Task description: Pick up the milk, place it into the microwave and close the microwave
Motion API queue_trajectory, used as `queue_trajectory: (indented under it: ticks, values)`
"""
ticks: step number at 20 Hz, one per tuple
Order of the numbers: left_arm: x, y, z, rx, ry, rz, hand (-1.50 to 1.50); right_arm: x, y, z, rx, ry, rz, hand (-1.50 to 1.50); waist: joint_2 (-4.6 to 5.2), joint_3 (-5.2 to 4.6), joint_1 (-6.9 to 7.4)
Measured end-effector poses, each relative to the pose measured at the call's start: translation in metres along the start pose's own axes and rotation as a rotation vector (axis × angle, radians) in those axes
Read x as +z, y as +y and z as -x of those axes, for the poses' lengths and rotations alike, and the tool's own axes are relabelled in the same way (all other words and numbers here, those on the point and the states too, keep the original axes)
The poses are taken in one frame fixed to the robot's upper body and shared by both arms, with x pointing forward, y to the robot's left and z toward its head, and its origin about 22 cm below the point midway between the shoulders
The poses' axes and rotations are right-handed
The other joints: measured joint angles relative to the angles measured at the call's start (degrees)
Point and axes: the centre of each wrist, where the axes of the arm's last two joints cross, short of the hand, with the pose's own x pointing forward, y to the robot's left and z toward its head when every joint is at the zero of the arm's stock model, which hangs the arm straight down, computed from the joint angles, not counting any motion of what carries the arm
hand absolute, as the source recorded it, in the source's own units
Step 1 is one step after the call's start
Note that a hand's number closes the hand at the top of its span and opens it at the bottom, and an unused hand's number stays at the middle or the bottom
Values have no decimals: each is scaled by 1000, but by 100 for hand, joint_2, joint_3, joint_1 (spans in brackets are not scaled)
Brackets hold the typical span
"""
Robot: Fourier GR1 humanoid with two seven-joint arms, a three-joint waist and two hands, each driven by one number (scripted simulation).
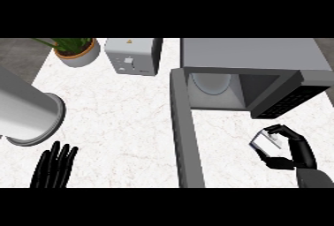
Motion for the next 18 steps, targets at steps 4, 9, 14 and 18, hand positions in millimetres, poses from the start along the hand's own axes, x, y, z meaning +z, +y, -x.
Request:
queue_trajectory:
  ticks: [4,9,14,18]
  values:
    - [-3,1,1,4,-1,-11,-150,-17,31,-3,-18,-21,37,150,-14,-20,-40]
    - [0,11,-5,-1,1,-17,-150,-35,70,-12,-53,-48,82,150,-25,-36,-86]
    - [5,21,-6,-5,11,-33,-150,-45,92,-20,-105,-86,75,150,-35,-33,-130]
    - [6,25,0,-2,17,-39,-150,-49,114,-30,-145,-126,66,150,-41,-25,-163]
